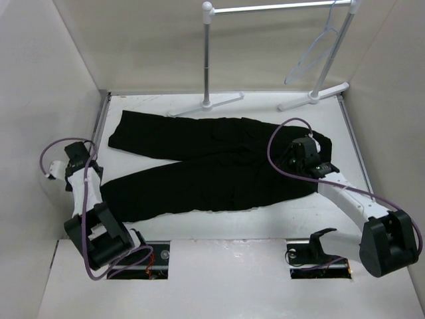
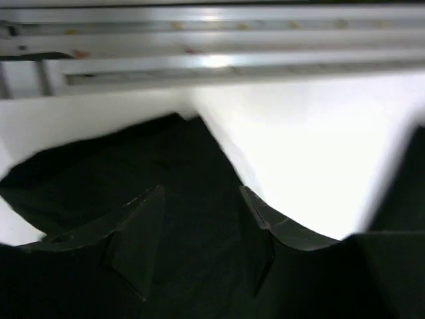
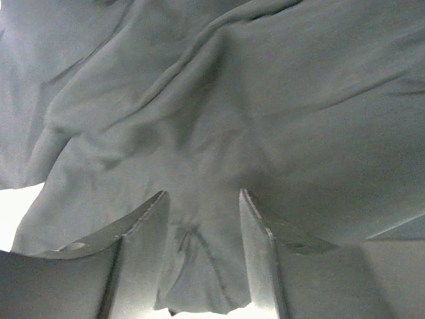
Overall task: Place the trousers on the hanger
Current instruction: Flatten out the trousers at the center of the board, then fold the trousers at the center of the board.
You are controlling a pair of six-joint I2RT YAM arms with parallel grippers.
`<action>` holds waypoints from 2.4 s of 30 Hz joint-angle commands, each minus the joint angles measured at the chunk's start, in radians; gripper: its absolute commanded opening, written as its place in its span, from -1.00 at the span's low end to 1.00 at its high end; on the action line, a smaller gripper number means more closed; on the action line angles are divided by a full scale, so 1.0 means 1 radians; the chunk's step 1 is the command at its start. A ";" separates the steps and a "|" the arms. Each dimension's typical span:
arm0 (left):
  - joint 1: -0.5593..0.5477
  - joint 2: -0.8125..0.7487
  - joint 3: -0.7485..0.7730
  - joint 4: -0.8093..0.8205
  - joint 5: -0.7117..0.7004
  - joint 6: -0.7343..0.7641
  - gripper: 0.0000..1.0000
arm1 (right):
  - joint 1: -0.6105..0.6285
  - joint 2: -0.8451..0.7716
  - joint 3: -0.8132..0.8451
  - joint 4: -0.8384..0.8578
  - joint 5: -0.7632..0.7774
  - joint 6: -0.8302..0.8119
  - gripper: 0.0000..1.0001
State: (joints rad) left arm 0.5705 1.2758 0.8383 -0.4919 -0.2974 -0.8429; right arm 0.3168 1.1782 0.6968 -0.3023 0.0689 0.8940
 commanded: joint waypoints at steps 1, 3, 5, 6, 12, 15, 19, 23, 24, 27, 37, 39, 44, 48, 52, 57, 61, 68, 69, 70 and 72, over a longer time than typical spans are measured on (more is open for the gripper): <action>-0.152 -0.089 0.042 -0.005 0.027 -0.005 -0.07 | -0.040 0.018 0.044 0.052 0.006 -0.001 -0.07; -0.264 -0.052 0.044 -0.008 0.029 -0.001 -0.03 | -0.055 0.021 0.050 0.054 0.012 -0.003 -0.32; -0.322 0.023 0.033 -0.007 0.047 -0.004 0.01 | -0.071 0.009 0.047 0.040 0.011 -0.003 -0.57; -0.333 0.054 0.024 0.002 0.047 -0.007 0.02 | -0.074 -0.005 0.041 0.035 0.012 -0.003 -0.59; -0.288 0.163 -0.010 0.148 -0.008 -0.007 0.05 | -0.052 -0.052 0.010 0.040 -0.020 -0.029 -0.47; -0.260 0.184 -0.007 0.211 -0.012 -0.010 0.05 | 0.010 -0.055 -0.025 0.045 -0.012 -0.033 -0.45; -0.237 0.269 0.022 0.217 -0.014 -0.015 0.05 | 0.061 -0.069 -0.086 0.051 -0.009 -0.012 -0.43; -0.215 0.281 -0.002 0.216 -0.012 -0.059 0.04 | 0.064 -0.092 -0.114 0.042 -0.009 -0.009 -0.40; -0.212 0.280 -0.005 0.216 -0.014 -0.059 0.04 | 0.064 -0.100 -0.118 0.039 -0.009 -0.012 -0.39; -0.191 0.307 0.008 0.176 -0.003 -0.058 -0.01 | 0.048 -0.120 -0.128 0.035 -0.015 -0.018 -0.35; -0.251 0.402 0.180 0.203 0.023 -0.055 -0.91 | -0.129 -0.138 -0.099 0.020 -0.034 -0.044 -0.25; -0.272 0.463 0.302 0.175 0.009 -0.050 -0.91 | -0.156 -0.124 -0.086 0.019 -0.027 -0.044 -0.18; -0.304 0.551 0.487 0.069 -0.028 -0.036 -0.46 | -0.212 -0.178 -0.069 -0.017 -0.015 -0.046 0.17; -0.304 0.418 0.386 0.082 -0.017 -0.022 -0.06 | -0.212 -0.235 -0.057 -0.057 -0.011 -0.049 0.20; -0.277 0.152 0.147 0.082 -0.013 -0.028 -0.06 | -0.155 -0.284 -0.056 -0.084 -0.012 -0.052 0.11; -0.128 -0.166 -0.079 -0.022 0.041 -0.044 -0.13 | -0.049 -0.304 -0.060 -0.123 -0.040 -0.078 -0.53; -0.004 -0.245 -0.175 -0.062 0.109 -0.048 -0.20 | 0.009 -0.311 -0.066 -0.136 -0.060 -0.090 -0.61; 0.065 -0.103 -0.246 0.111 0.147 -0.073 -0.08 | 0.037 -0.322 -0.071 -0.138 -0.092 -0.102 -0.40; 0.081 -0.086 -0.248 0.134 0.156 -0.073 -0.08 | 0.037 -0.327 -0.077 -0.138 -0.092 -0.101 -0.39; 0.090 -0.070 -0.248 0.156 0.165 -0.073 -0.07 | 0.037 -0.331 -0.085 -0.138 -0.095 -0.098 -0.39; 0.093 -0.032 -0.239 0.176 0.164 -0.076 -0.08 | 0.035 -0.342 -0.101 -0.139 -0.095 -0.090 -0.37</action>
State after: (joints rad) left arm 0.6483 1.2228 0.5930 -0.4046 -0.1524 -0.9035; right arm 0.3477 0.8642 0.5995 -0.4454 -0.0120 0.8082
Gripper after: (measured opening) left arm 0.462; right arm 0.312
